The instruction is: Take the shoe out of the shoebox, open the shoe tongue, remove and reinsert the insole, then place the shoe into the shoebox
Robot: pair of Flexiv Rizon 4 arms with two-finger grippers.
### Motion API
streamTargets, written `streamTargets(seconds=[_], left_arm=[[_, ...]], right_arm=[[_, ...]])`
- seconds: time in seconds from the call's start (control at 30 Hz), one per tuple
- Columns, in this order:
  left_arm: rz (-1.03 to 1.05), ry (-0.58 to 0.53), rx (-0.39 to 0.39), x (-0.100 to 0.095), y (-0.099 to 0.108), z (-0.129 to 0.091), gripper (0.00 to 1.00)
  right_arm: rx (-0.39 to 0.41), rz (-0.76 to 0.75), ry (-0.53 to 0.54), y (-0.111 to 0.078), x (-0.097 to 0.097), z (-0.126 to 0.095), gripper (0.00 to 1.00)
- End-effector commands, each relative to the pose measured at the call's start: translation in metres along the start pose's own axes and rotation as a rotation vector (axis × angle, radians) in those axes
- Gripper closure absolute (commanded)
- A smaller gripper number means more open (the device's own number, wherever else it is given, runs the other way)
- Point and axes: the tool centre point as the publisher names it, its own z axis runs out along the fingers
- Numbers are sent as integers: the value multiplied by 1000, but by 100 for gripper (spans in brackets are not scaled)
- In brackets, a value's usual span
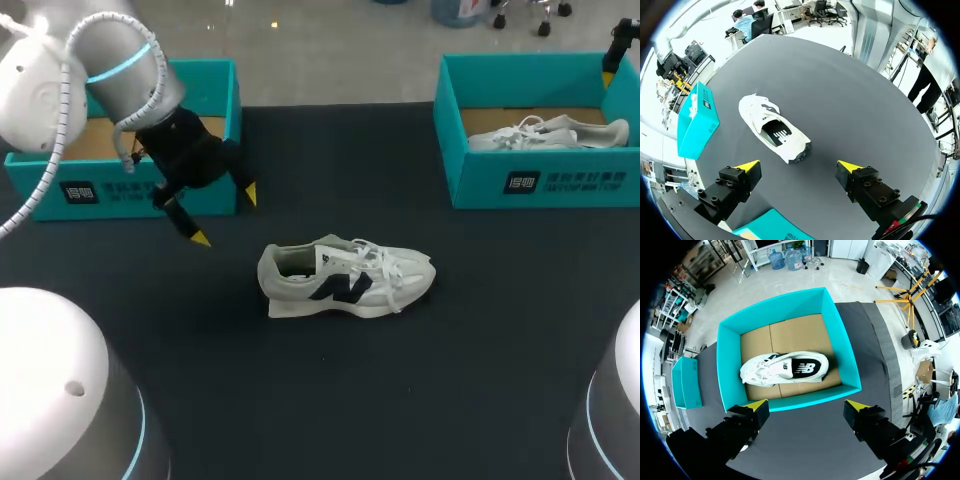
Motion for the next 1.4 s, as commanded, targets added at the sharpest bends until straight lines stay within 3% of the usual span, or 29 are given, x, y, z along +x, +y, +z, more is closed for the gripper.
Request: streamTargets(seconds=[0.03,0.17,0.3,0.5,0.7,1.13,1.27,1.4], left_arm=[[1,-9,-4,3,-1,0,0],[1,-9,-4,3,-1,0,0],[-151,-63,95,4,4,0,0],[-291,-157,166,7,5,-2,0],[-409,-235,169,20,4,-4,0],[-599,-298,242,40,8,27,0],[-555,-271,272,44,9,42,0],[-555,-271,272,44,9,42,0]], right_arm=[[-2,1,-1,-1,0,0,0],[-2,1,-1,-1,0,0,0],[-2,1,-1,-1,0,0,0],[-2,1,-1,-1,0,0,0],[-2,1,-1,-1,0,0,0],[-2,1,-1,-1,0,0,0],[-2,1,-1,-1,0,0,0],[-2,1,-1,-1,0,0,0]])
